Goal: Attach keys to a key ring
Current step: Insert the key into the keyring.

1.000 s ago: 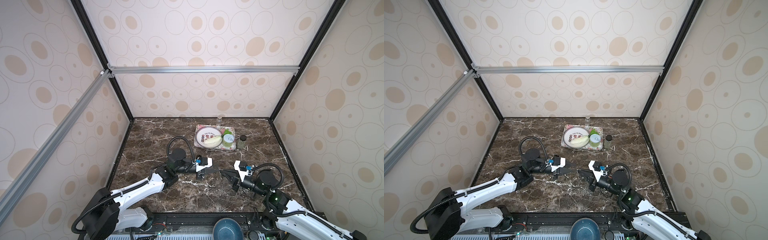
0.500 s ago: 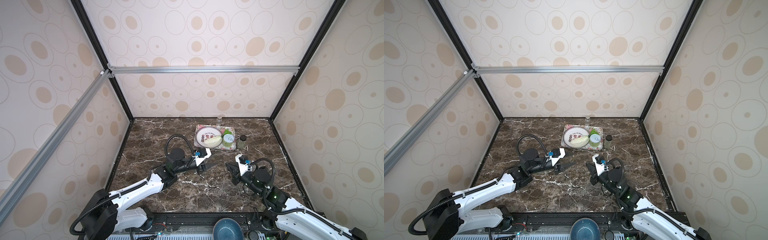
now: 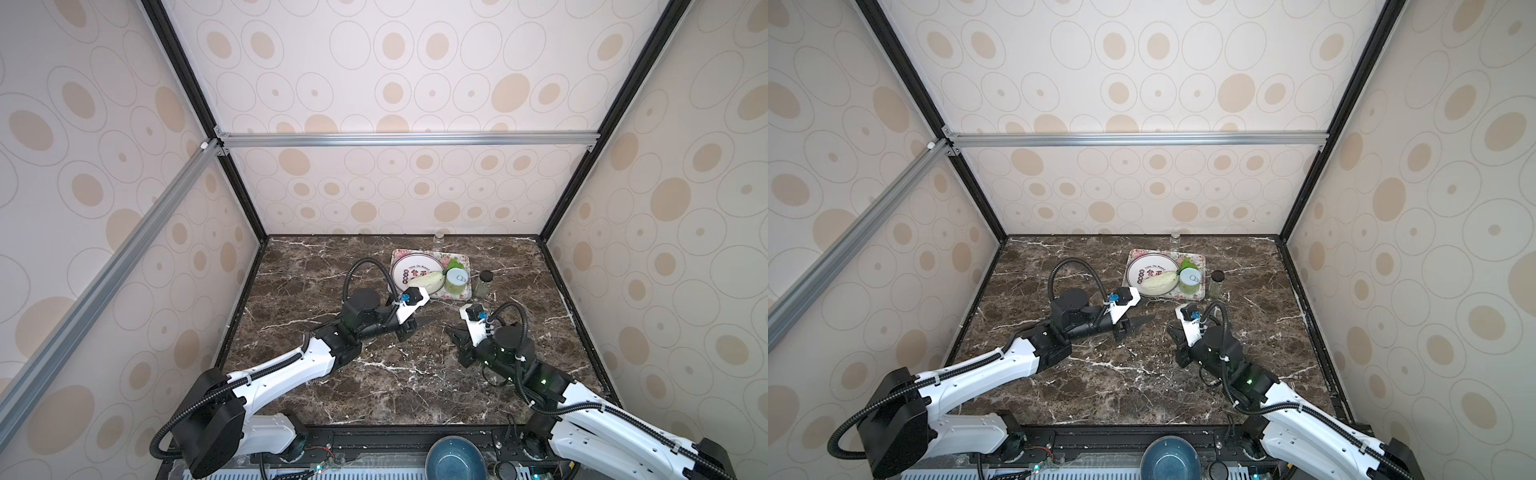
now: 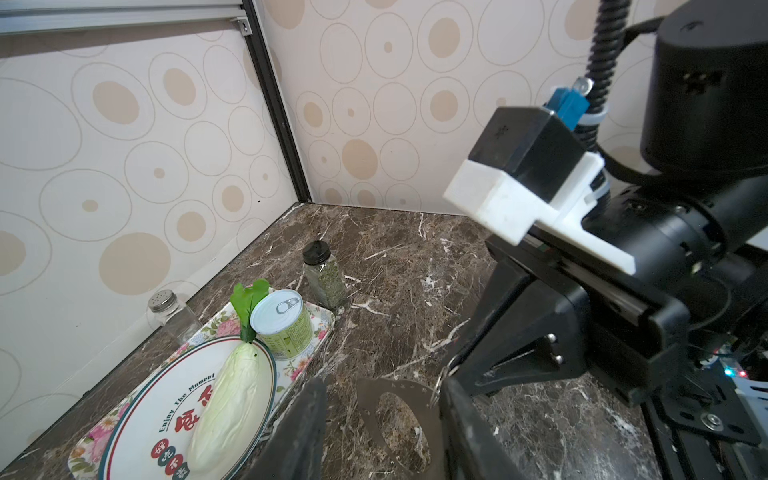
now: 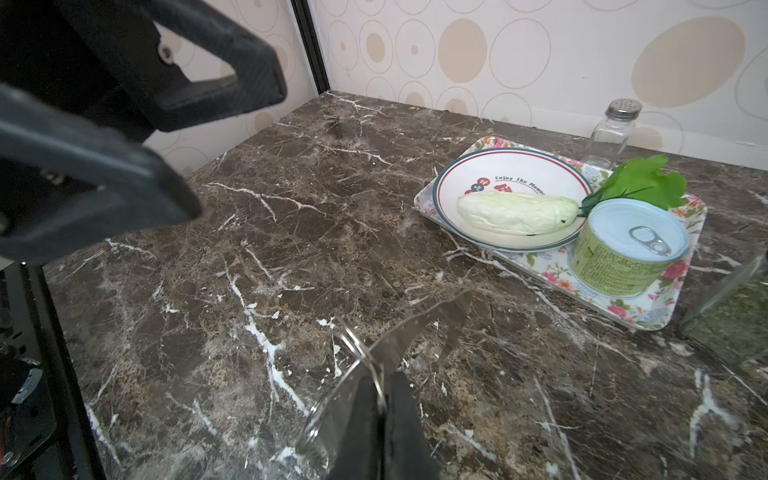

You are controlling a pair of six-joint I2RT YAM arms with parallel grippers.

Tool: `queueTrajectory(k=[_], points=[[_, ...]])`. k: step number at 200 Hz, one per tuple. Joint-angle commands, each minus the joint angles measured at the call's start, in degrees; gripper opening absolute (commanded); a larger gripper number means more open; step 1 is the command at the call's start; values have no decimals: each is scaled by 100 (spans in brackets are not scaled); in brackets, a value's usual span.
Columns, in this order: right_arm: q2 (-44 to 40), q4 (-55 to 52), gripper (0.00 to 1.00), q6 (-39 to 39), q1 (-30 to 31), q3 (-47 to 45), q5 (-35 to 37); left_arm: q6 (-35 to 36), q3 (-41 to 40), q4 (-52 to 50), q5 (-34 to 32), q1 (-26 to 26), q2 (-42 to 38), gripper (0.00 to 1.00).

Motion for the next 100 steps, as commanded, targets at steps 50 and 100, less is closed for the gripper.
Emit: queueTrajectory(k=[50,100], points=[[-25,104,0,-113,4,138,-188,426,261,-352,308,-34,-36,43],[131,177,0,-152,6,137,-186,650,411,-747,735,-54,51,42]])
